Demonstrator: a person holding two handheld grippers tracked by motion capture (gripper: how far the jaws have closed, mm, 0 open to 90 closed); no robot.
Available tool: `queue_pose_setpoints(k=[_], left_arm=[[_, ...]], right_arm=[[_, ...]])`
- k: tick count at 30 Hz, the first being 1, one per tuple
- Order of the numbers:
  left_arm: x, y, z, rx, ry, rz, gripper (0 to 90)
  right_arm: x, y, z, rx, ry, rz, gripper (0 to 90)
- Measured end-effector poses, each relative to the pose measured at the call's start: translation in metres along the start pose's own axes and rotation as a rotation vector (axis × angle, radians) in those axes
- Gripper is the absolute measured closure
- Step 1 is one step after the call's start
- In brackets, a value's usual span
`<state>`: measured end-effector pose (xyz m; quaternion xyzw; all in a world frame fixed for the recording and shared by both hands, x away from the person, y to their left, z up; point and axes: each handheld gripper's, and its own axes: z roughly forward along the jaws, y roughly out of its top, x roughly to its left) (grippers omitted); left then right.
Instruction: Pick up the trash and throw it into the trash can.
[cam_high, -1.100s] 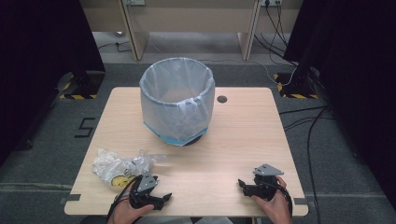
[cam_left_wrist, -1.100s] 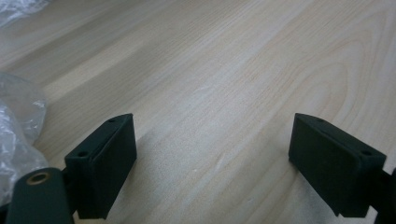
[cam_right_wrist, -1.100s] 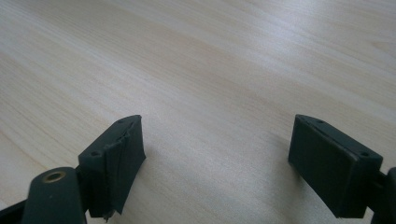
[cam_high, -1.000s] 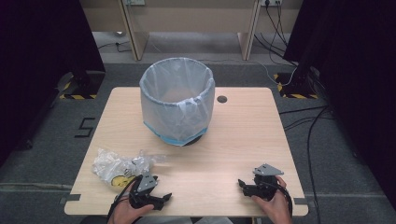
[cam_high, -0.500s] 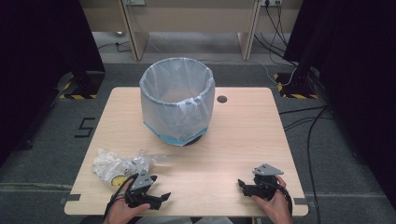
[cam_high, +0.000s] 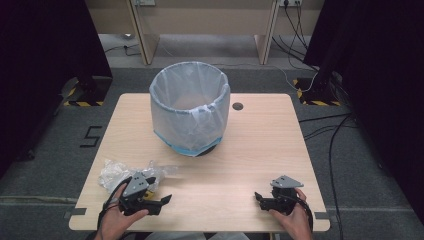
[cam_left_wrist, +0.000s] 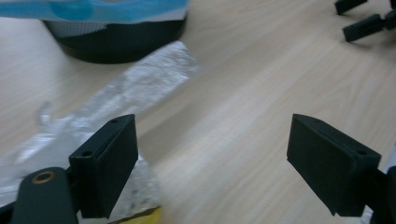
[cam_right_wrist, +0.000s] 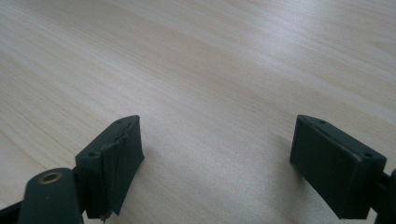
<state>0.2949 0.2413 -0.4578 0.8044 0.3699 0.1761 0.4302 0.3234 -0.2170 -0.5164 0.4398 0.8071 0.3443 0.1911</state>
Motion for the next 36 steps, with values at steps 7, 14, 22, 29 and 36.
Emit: queue_pose_setpoints(k=[7, 14, 22, 29, 36], left_arm=[[0.023, 0.004, -0.012, -0.011, 0.061, -0.039, 15.8], [0.038, 0.005, -0.015, -0.009, 0.101, -0.065, 15.6], [0.055, 0.002, -0.014, 0.011, 0.132, -0.100, 15.6], [0.063, -0.002, -0.009, 0.026, 0.132, -0.124, 15.6], [0.068, -0.006, -0.002, 0.048, 0.128, -0.139, 15.6]], right_arm=[[0.000, 0.000, 0.000, 0.000, 0.000, -0.001, 17.0], [0.000, 0.000, 0.000, 0.000, 0.000, -0.001, 17.0], [0.000, 0.000, 0.000, 0.000, 0.000, -0.001, 17.0], [0.000, 0.000, 0.000, 0.000, 0.000, -0.001, 17.0], [0.000, 0.000, 0.000, 0.000, 0.000, -0.001, 17.0]])
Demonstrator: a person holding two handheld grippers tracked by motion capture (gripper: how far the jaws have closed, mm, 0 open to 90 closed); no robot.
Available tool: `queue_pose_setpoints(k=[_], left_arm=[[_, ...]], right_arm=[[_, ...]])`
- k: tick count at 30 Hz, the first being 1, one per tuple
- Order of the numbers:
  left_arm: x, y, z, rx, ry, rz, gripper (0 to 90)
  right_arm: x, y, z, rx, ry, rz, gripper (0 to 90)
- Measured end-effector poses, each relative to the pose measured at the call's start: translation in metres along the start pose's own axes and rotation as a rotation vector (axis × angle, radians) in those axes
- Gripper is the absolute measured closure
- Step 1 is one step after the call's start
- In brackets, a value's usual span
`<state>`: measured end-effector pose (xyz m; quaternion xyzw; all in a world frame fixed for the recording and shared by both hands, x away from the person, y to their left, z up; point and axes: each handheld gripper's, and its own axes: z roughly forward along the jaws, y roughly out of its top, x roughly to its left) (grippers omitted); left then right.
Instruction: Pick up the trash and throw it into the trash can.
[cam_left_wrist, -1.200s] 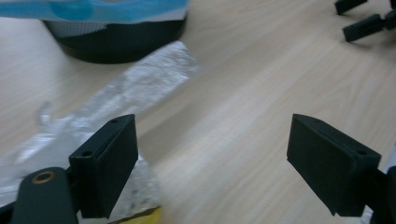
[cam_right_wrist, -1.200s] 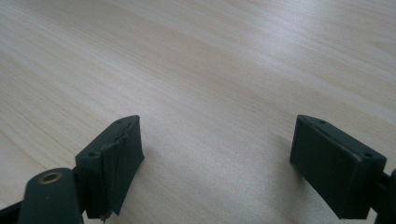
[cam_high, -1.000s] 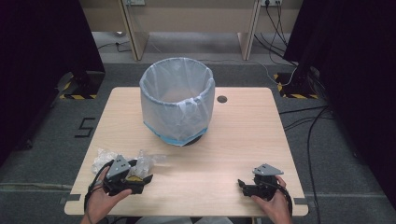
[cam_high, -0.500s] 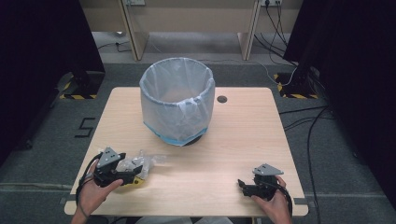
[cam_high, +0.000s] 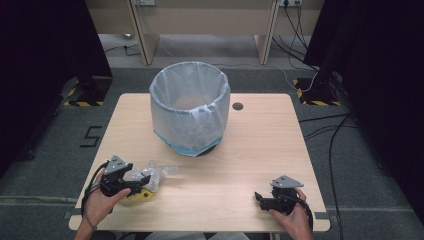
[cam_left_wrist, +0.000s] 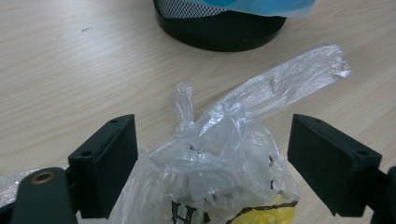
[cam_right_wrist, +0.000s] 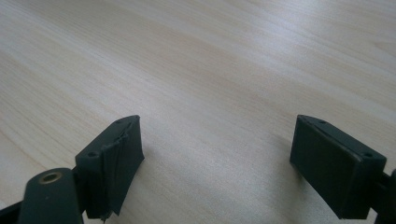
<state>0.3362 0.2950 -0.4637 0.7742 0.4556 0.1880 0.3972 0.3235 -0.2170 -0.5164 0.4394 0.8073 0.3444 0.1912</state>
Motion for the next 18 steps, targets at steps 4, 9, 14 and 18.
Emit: queue_pose_setpoints(k=[4, 9, 14, 18], left_arm=[[0.002, -0.004, 0.008, 0.020, -0.006, -0.008, 15.6], [0.001, -0.009, 0.019, 0.048, -0.014, -0.009, 15.7], [0.003, -0.015, 0.030, 0.082, -0.025, -0.010, 22.9], [0.006, -0.017, 0.032, 0.086, -0.031, -0.012, 33.1]], right_arm=[[0.000, 0.000, 0.000, 0.000, 0.000, 0.000, 17.0], [0.000, 0.000, 0.000, 0.000, 0.000, 0.000, 17.0], [0.000, 0.000, 0.000, 0.000, 0.000, 0.000, 16.9], [0.000, 0.000, 0.000, 0.000, 0.001, 0.000, 16.9]])
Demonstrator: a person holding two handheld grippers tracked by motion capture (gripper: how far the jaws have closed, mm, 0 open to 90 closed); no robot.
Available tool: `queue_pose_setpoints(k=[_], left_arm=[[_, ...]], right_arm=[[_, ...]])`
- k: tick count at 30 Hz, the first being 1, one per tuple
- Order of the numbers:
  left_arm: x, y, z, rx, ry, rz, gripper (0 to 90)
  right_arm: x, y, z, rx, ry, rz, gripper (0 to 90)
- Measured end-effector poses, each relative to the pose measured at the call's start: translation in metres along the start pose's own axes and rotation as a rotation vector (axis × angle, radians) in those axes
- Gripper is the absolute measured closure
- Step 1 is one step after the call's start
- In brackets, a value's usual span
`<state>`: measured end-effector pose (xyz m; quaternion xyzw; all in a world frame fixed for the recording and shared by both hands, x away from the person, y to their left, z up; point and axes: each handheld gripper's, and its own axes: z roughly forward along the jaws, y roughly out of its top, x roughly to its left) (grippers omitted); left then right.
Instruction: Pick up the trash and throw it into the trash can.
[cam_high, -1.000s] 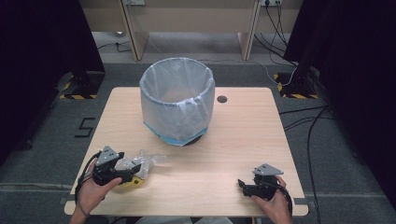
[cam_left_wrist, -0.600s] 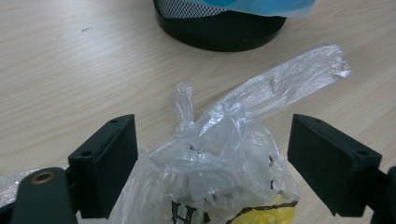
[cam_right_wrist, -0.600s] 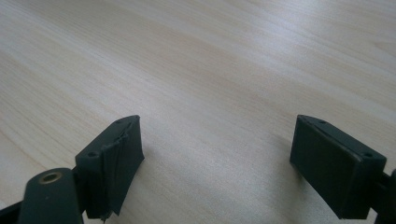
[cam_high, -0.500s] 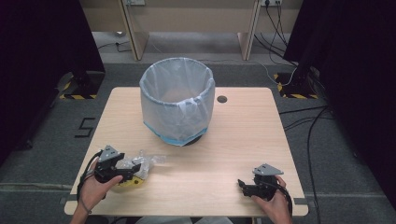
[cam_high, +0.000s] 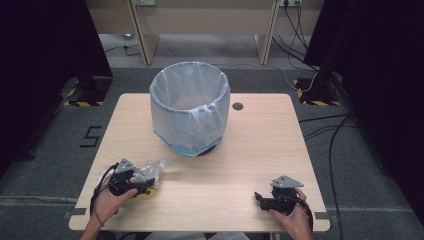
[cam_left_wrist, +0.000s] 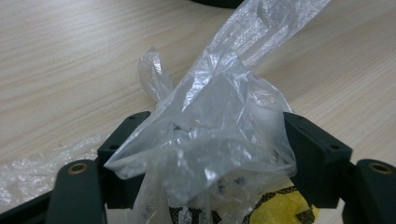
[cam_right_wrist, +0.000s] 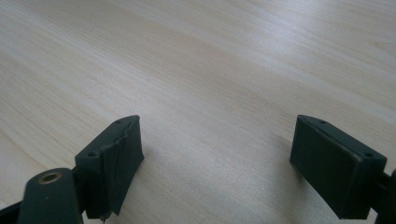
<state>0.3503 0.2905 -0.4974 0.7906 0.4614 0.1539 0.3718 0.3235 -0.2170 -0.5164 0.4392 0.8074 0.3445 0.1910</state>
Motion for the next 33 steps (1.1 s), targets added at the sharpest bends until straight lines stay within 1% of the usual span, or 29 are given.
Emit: queue_pose_setpoints(k=[1, 5, 7, 8, 9, 11, 13, 14, 20, 23, 26, 33], left_arm=[[0.000, 0.000, 0.000, 0.002, -0.002, 0.002, 33.1], [0.002, -0.001, 0.000, -0.014, -0.015, 0.004, 45.7], [0.002, -0.001, -0.002, -0.029, -0.025, -0.002, 52.5], [0.003, -0.001, -0.003, -0.027, -0.026, 0.005, 55.8], [0.003, -0.001, -0.003, -0.033, -0.029, 0.004, 58.5], [0.004, 0.000, -0.005, -0.039, -0.046, 0.002, 63.8], [0.005, 0.000, -0.007, -0.055, -0.070, -0.005, 67.9], [0.005, 0.001, -0.008, -0.067, -0.074, -0.008, 68.7], [0.009, 0.009, -0.020, -0.091, -0.068, 0.004, 70.5], [0.012, 0.014, -0.026, -0.109, -0.093, 0.001, 70.5], [0.014, 0.019, -0.033, -0.118, -0.103, 0.004, 70.5], [0.022, 0.029, -0.052, -0.144, -0.104, 0.001, 70.4]], right_arm=[[0.000, 0.000, 0.000, 0.000, 0.000, 0.000, 16.8], [0.000, 0.000, 0.000, 0.000, 0.000, 0.000, 16.8], [0.000, 0.000, 0.000, 0.001, 0.001, 0.000, 16.8], [0.000, 0.000, 0.000, 0.001, 0.001, 0.000, 16.7], [0.000, 0.000, 0.000, 0.001, 0.001, 0.000, 16.6], [0.000, 0.000, 0.000, 0.001, 0.001, 0.000, 16.5], [0.000, 0.000, 0.000, 0.001, 0.001, 0.000, 16.5], [0.000, 0.000, 0.000, 0.001, 0.001, 0.001, 16.5], [0.000, 0.000, 0.000, 0.002, 0.002, -0.001, 16.3], [0.000, 0.000, 0.000, 0.002, 0.002, -0.001, 16.3], [0.000, 0.000, 0.000, 0.004, 0.002, 0.005, 16.3], [0.000, 0.000, 0.000, 0.004, 0.002, 0.005, 16.3]])
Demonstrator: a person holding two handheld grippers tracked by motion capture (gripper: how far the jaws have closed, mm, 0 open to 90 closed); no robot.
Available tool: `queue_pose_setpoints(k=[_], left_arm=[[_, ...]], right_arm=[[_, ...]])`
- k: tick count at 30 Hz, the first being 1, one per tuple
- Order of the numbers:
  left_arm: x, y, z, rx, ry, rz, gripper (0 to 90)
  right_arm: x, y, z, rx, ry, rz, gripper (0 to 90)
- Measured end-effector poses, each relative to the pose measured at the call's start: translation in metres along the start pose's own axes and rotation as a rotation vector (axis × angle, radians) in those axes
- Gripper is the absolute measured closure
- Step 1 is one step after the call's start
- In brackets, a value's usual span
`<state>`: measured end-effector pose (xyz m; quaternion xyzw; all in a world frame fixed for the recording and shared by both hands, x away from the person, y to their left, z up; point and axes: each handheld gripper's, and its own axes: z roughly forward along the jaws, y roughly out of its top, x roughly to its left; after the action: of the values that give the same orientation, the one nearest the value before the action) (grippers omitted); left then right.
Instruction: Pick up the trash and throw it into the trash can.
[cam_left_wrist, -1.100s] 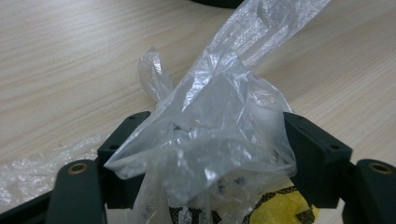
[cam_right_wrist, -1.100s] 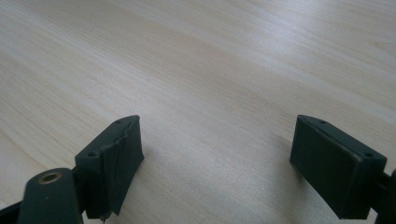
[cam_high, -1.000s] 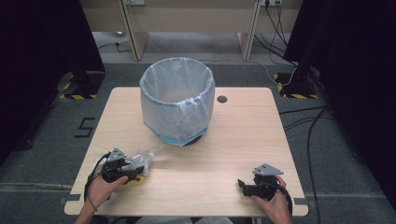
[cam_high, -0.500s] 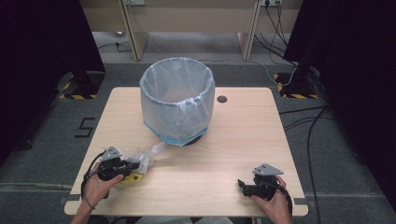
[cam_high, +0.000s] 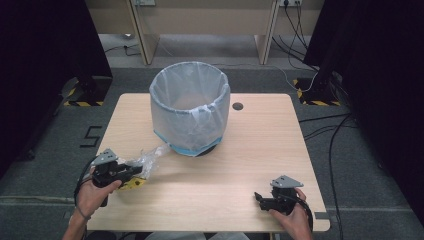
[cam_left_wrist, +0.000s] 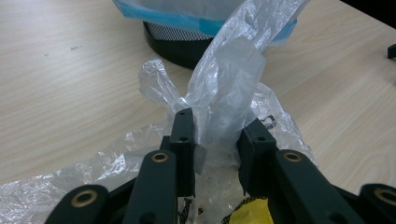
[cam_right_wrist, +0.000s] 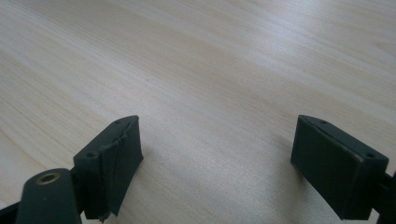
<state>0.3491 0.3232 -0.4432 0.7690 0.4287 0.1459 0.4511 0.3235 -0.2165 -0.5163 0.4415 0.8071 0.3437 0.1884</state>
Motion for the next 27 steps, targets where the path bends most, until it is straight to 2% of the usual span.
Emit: queue_pose_setpoints(k=[6, 8, 17, 22, 27], left_arm=[[0.007, 0.013, -0.012, -0.027, -0.007, -0.001, 70.3], [0.008, 0.019, -0.016, -0.039, -0.027, 0.001, 70.3], [0.007, 0.044, -0.027, -0.055, -0.044, 0.049, 70.3], [0.008, 0.056, -0.033, -0.061, -0.039, 0.076, 70.3], [0.012, 0.068, -0.038, -0.067, -0.058, 0.076, 70.3]], right_arm=[[0.000, 0.000, 0.000, 0.000, 0.000, -0.001, 16.2], [0.000, 0.000, 0.000, 0.000, 0.001, -0.002, 16.2], [0.000, 0.000, 0.000, 0.000, 0.001, -0.001, 16.2], [0.000, 0.000, 0.000, 0.000, 0.001, -0.002, 16.2], [-0.001, 0.000, 0.000, -0.003, 0.001, -0.007, 16.1]])
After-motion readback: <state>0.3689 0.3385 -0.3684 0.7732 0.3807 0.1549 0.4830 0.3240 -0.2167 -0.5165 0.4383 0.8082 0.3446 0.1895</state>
